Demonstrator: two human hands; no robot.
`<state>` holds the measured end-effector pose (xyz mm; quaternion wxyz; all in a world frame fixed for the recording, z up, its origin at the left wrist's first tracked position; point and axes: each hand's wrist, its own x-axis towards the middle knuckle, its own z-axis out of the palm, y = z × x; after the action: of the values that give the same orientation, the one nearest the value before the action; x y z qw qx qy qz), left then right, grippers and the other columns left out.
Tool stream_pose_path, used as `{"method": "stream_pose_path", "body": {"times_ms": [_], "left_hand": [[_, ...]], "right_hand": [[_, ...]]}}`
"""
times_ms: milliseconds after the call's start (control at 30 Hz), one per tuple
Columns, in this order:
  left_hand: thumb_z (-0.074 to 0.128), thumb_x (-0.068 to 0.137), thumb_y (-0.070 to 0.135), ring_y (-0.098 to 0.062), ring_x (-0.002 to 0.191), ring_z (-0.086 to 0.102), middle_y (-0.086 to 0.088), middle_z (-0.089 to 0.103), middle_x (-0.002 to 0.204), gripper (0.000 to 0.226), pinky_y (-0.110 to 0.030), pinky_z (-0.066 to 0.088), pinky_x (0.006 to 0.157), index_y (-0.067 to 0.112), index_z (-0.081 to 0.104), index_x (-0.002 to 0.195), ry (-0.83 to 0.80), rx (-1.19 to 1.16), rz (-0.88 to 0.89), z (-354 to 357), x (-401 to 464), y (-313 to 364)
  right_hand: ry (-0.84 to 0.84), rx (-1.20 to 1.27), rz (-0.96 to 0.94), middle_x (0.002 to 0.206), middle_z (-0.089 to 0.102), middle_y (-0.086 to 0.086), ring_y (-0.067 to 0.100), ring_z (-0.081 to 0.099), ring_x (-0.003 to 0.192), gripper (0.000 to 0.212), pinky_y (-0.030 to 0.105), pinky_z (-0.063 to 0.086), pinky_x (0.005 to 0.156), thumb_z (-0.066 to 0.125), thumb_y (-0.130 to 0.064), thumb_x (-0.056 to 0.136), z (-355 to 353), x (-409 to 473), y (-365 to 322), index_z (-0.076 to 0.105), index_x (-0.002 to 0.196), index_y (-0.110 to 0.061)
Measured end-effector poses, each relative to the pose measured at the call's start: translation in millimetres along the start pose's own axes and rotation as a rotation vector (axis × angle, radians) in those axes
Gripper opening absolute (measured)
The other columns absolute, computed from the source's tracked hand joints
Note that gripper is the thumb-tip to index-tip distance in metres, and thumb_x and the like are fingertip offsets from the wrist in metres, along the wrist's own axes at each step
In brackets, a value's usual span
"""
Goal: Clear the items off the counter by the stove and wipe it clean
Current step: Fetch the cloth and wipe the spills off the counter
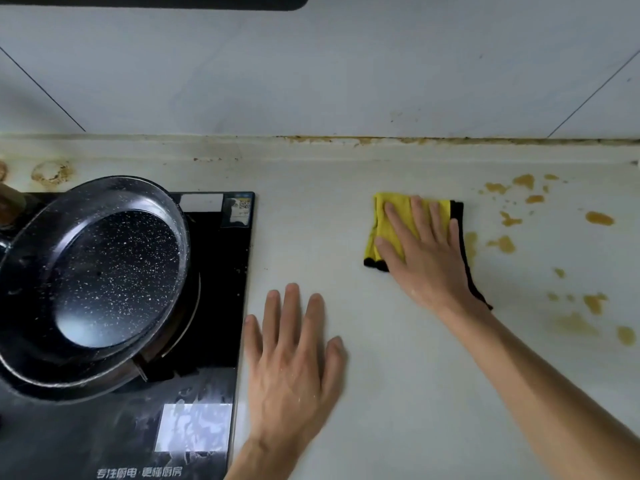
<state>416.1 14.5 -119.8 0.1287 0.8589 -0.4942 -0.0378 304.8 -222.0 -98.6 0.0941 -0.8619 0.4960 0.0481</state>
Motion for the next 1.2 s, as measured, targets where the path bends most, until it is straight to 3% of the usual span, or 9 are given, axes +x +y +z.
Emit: {"method": "stream_pose_path", "body": {"times_ms": [133, 400, 667, 800, 1000, 1200], "left_hand": [[0.054, 0.093, 0.053, -0.036, 0.160, 0.022, -0.008, 0.032, 0.170, 0.068, -0.062, 0.021, 0.123, 0.027, 0.045, 0.156, -0.016, 0.014, 0.007, -3, 0, 2], [0.056, 0.090, 0.052, -0.038, 0.155, 0.028, -0.009, 0.039, 0.163, 0.064, -0.061, 0.026, 0.119, 0.026, 0.051, 0.149, 0.011, 0.027, 0.008, -8, 1, 4], [0.051, 0.091, 0.054, -0.035, 0.155, 0.027, -0.007, 0.037, 0.163, 0.062, -0.059, 0.024, 0.119, 0.029, 0.048, 0.148, -0.011, 0.021, 0.006, -10, 2, 2], [0.050, 0.092, 0.055, -0.035, 0.156, 0.024, -0.007, 0.035, 0.164, 0.063, -0.061, 0.025, 0.120, 0.030, 0.045, 0.149, -0.030, 0.034, -0.012, -10, 1, 4], [0.046, 0.094, 0.055, -0.034, 0.157, 0.020, -0.006, 0.032, 0.165, 0.063, -0.061, 0.020, 0.123, 0.029, 0.043, 0.151, -0.045, 0.019, -0.024, -10, -1, 7], [0.048, 0.092, 0.054, -0.035, 0.157, 0.024, -0.009, 0.036, 0.164, 0.063, -0.062, 0.022, 0.122, 0.028, 0.045, 0.150, -0.024, 0.011, -0.021, -10, -1, 7]], "right_hand": [[-0.002, -0.017, -0.088, 0.175, -0.003, -0.005, 0.024, -0.003, 0.162, 0.070, 0.051, 0.003, 0.129, 0.014, -0.071, 0.097, 11, -48, 11, 0.006, 0.163, -0.049], [0.022, 0.041, 0.016, 0.175, -0.004, -0.003, 0.026, -0.005, 0.161, 0.067, 0.054, -0.002, 0.129, 0.025, -0.068, 0.102, 4, 7, 13, 0.007, 0.163, -0.048], [0.015, -0.006, -0.092, 0.175, -0.004, -0.009, 0.021, -0.003, 0.162, 0.068, 0.050, 0.005, 0.129, 0.011, -0.075, 0.099, 21, -116, 55, 0.005, 0.162, -0.051], [0.006, 0.022, 0.053, 0.174, -0.008, -0.009, 0.022, -0.006, 0.161, 0.070, 0.051, 0.002, 0.129, 0.013, -0.075, 0.097, 8, -74, 81, 0.002, 0.162, -0.052], [0.028, 0.077, 0.170, 0.175, -0.003, 0.000, 0.029, -0.003, 0.161, 0.067, 0.056, 0.000, 0.128, 0.027, -0.065, 0.103, 4, -34, 59, 0.009, 0.164, -0.045], [0.036, -0.013, -0.092, 0.175, -0.004, -0.007, 0.023, -0.004, 0.162, 0.067, 0.052, 0.006, 0.129, 0.016, -0.071, 0.101, 19, -121, 77, 0.007, 0.163, -0.048]]}}
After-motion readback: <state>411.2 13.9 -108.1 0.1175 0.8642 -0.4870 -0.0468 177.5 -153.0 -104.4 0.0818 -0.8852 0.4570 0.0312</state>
